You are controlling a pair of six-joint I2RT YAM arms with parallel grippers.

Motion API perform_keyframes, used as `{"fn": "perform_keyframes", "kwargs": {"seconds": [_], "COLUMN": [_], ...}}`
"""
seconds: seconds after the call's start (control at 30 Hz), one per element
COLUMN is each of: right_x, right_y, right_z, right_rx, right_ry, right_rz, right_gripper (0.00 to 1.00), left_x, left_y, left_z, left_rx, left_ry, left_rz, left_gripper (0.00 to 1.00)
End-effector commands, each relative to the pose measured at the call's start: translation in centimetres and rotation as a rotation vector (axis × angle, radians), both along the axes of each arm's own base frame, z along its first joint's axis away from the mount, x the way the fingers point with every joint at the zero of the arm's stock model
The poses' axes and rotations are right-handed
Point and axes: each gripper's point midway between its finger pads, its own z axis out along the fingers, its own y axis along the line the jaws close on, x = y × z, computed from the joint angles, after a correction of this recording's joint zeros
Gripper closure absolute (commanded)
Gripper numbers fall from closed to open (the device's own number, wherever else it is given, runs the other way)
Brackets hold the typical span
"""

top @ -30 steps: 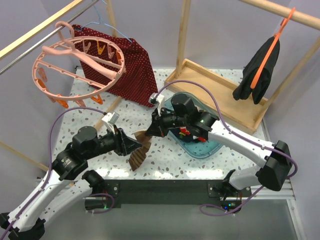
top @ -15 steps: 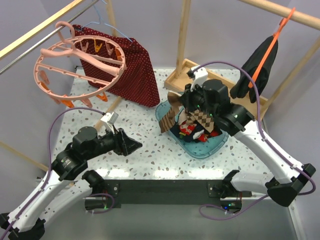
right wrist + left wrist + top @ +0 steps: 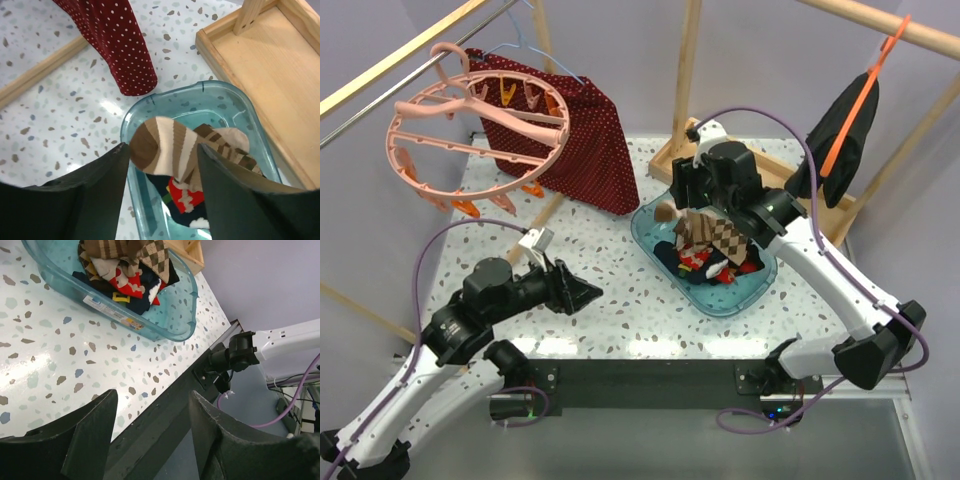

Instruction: Remove the socks clipped to the hanger

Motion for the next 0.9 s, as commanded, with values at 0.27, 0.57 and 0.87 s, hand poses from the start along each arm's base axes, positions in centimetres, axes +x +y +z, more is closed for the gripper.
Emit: {"fn": "perform_keyframes", "kwargs": {"seconds": [0.27, 0.57, 0.87], "right_x": [-2.8, -9.9, -13.1], "right_y": [0.2, 4.6, 1.6], "right_z": [-4.5, -5.5, -9.1], "right_rx": [0.054, 0.54, 0.78], "right_ry": [0.138, 0.199, 0.156], "right_rz": [0.024, 0.291, 0.21], "right_gripper": [0.09, 0.01, 0.01], "left_x": [1.4, 1.6, 0.5], "left_y": [1.2, -0.5, -1.1], "left_z": [-1.9, -2.0, -1.4], "left_rx": [-0.032, -0.242, -0.575], "left_ry": [-0.002, -0.058, -0.135], "left_rz": [0.132, 0.102, 0.043], "left_gripper": [0.3, 0.3, 0.31]}}
